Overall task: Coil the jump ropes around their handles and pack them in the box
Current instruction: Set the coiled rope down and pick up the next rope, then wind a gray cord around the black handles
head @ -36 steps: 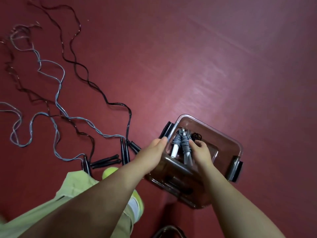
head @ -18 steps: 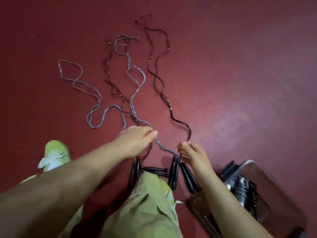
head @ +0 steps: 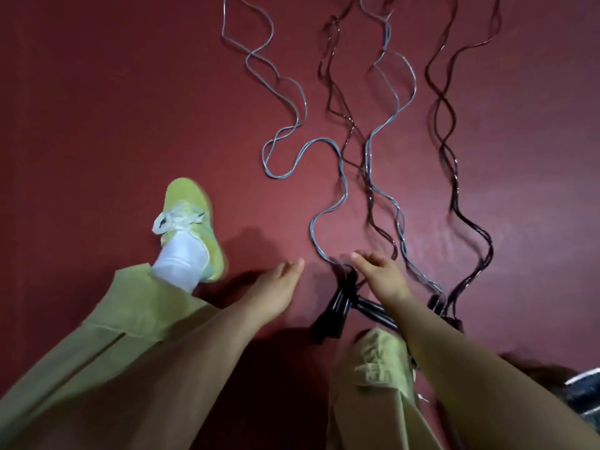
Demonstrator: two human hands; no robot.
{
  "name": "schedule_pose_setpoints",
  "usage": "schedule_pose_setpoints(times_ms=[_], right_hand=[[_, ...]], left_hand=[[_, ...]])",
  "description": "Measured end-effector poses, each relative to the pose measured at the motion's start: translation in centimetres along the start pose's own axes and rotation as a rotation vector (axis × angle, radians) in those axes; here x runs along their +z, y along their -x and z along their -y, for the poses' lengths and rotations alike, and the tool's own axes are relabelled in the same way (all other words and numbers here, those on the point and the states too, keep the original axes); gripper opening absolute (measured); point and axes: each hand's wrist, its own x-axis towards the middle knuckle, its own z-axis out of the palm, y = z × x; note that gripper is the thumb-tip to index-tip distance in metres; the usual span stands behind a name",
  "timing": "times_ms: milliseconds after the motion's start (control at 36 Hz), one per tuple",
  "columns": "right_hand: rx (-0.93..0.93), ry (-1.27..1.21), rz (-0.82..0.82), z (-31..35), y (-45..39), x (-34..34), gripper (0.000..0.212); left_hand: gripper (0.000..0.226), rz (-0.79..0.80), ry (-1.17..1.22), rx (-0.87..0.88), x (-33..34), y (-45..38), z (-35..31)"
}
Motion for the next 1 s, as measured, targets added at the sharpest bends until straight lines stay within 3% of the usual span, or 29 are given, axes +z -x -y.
schedule_pose_setpoints(times_ms=[139,306,444,556,667,750,806,917,1000], right_hand=[[0.035,0.147,0.039,-2.0,-3.4,2.0,0.007],[-0.007,0.483,-0.018,-2.9,-6.4,3.9,0.050],[-0.016,0.784,-0.035,-1.9,-6.6,4.9,0.028],[-0.057,0.919,0.005,-1.4,-6.4,5.3,0.028],[-0.076,0.529,0.116,-0.3,-5.1,6.0,0.029],[-0.116,0.267,0.182,2.1,-2.3,6.4,0.029],[-0.124,0.147,0.217,4.2,0.0,6.8,0.027],[-0.117,-0.109,0.264,9.1,4.4,6.6,0.026],[-0.134,-0.250,0.302,13.3,7.6,5.8,0.022]], left_hand=[[0.062,0.020,0.087,-0.069,0.9,-1.9,2.3],[0.063,0.004,0.172,-0.116,1.4,-3.7,3.8],[0.065,-0.028,0.236,-0.127,1.2,-4.2,4.5],[0.068,-0.030,0.251,-0.150,0.8,-4.3,5.3],[0.072,-0.049,0.287,-0.155,0.1,-3.7,5.5],[0.100,-0.067,0.335,-0.115,-0.8,-2.4,4.9],[0.106,-0.052,0.374,-0.054,-1.4,-1.3,4.4],[0.081,0.020,0.462,0.083,-1.7,-2.3,5.6],[0.063,0.044,0.514,0.084,-2.5,-3.4,7.2]])
